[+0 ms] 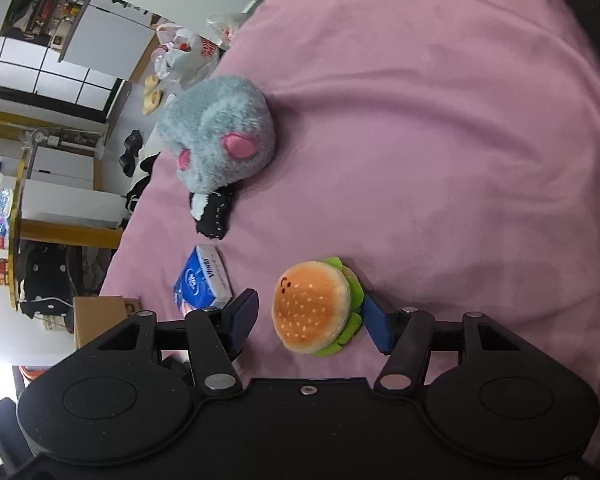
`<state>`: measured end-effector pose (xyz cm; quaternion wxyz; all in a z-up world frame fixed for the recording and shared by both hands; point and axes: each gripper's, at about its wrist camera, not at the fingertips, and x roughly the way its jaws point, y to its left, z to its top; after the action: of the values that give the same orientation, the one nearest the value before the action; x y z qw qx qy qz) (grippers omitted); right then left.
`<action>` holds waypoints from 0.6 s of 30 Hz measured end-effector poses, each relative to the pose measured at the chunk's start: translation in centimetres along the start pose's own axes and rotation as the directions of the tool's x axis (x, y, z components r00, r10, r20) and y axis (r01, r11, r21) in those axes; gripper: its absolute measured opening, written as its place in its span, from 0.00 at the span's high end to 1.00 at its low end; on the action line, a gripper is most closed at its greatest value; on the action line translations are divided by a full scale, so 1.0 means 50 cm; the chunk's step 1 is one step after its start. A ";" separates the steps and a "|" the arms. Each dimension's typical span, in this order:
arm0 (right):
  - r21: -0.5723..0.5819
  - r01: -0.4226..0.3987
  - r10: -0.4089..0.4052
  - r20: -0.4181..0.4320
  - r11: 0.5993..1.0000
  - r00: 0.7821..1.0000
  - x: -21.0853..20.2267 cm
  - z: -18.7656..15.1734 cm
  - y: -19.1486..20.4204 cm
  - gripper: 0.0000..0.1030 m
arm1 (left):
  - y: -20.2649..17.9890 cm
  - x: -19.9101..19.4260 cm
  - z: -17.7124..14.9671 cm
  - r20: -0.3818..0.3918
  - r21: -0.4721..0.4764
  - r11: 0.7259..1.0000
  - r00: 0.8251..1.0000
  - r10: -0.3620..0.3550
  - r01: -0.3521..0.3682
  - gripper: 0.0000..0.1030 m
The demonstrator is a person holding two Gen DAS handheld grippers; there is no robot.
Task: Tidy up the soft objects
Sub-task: 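Grasp the white cloth bundle with the left tool while the right tool grasps the burger plush, then carry the white bundle into the box and open the left tool while the right tool drops the burger there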
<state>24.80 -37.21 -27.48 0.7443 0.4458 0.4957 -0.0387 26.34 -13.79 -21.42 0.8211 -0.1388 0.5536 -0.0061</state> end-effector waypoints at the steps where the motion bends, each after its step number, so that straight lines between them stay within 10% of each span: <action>1: -0.003 0.003 -0.003 0.001 1.000 1.000 0.004 0.000 0.000 0.44 | 0.004 -0.006 0.001 0.003 -0.002 1.000 1.000 -0.001 0.001 0.63; 6: -0.029 0.025 -0.025 0.019 0.999 1.000 0.011 -0.006 0.002 0.70 | 0.021 -0.044 -0.003 0.020 0.000 1.000 1.000 -0.011 0.011 0.63; 18: -0.157 0.036 -0.018 0.117 0.987 0.993 -0.073 -0.052 0.057 0.74 | 0.042 -0.139 0.000 0.089 0.027 0.999 0.996 -0.020 0.018 0.63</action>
<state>22.53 -35.10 -23.16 0.8043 0.3755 0.4592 -0.0351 23.34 -10.66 -15.63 0.8468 -0.1335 0.5147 -0.0149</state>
